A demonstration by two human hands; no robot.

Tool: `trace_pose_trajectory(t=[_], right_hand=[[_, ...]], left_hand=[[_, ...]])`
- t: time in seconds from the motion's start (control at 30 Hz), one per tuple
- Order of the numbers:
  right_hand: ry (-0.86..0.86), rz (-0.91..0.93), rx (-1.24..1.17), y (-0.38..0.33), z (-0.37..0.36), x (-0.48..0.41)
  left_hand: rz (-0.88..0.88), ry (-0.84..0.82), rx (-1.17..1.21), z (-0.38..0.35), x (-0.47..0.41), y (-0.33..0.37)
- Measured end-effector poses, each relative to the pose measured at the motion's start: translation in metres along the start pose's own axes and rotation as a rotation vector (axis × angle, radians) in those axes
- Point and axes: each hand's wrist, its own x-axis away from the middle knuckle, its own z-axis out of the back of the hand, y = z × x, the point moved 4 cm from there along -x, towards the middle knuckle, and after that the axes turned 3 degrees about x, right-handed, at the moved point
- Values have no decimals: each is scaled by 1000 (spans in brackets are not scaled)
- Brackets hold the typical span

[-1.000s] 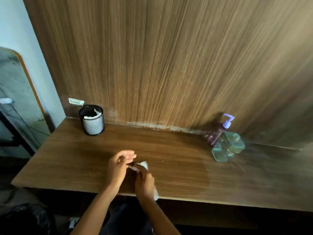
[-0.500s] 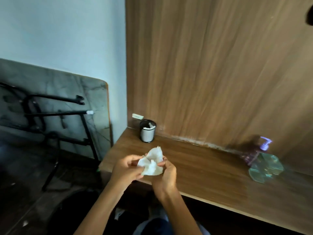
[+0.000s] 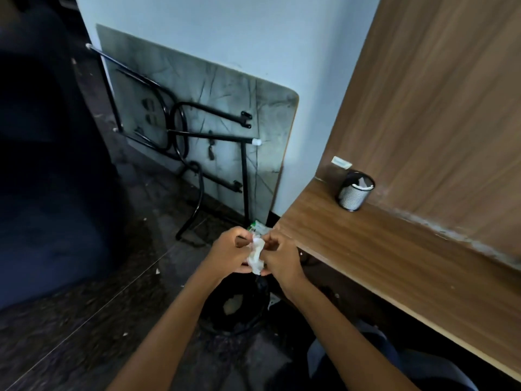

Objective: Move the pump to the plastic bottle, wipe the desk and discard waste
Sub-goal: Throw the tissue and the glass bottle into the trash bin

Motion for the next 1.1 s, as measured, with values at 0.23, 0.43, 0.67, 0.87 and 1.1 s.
trace_pose_trajectory(t=[0.23,0.43,0.67,0.87,1.1], right_hand=[[52,-325,-233,13,-31,-16],[-49,-145,366,27,-36,-22],[-98,-246,229,47,32,-26],[164,-233,106,87,170,-16],[794,-295,71,152,368,41]], left_hand=[[-112,148,-188,27,1,-23],[106,169,-481,35,-25,-67],[134,10,-695,-1,-39,-59],[-130,-150,-611,-108,-48,14],[-349,-232,-569,-270,-46,67]])
